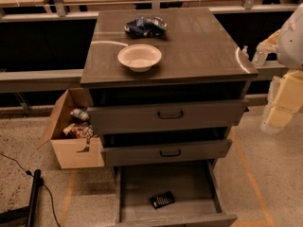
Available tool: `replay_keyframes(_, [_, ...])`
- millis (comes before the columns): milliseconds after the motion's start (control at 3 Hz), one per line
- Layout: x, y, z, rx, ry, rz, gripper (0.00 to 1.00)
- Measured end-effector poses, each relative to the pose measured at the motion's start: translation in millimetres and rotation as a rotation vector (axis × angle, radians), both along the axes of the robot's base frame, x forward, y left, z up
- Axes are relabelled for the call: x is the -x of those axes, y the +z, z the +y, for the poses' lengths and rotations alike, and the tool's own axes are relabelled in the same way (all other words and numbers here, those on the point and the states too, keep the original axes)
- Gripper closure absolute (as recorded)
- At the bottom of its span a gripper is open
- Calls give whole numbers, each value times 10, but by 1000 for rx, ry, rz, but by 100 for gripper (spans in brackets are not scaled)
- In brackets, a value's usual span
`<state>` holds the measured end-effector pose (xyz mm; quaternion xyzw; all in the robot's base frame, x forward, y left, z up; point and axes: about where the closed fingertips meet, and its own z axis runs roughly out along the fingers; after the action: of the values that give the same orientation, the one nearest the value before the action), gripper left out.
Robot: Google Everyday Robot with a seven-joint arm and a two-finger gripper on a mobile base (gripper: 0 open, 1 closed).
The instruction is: Pick rxbar chocolate from bottom drawer and place on counter
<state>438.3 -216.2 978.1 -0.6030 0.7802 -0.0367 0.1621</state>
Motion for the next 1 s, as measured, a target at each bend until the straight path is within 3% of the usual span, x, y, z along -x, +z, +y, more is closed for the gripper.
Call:
replay_keyframes(667, [15, -194, 38, 14, 23, -19, 0])
replay_keyframes(1000, [194, -526, 252, 23, 98, -81, 0])
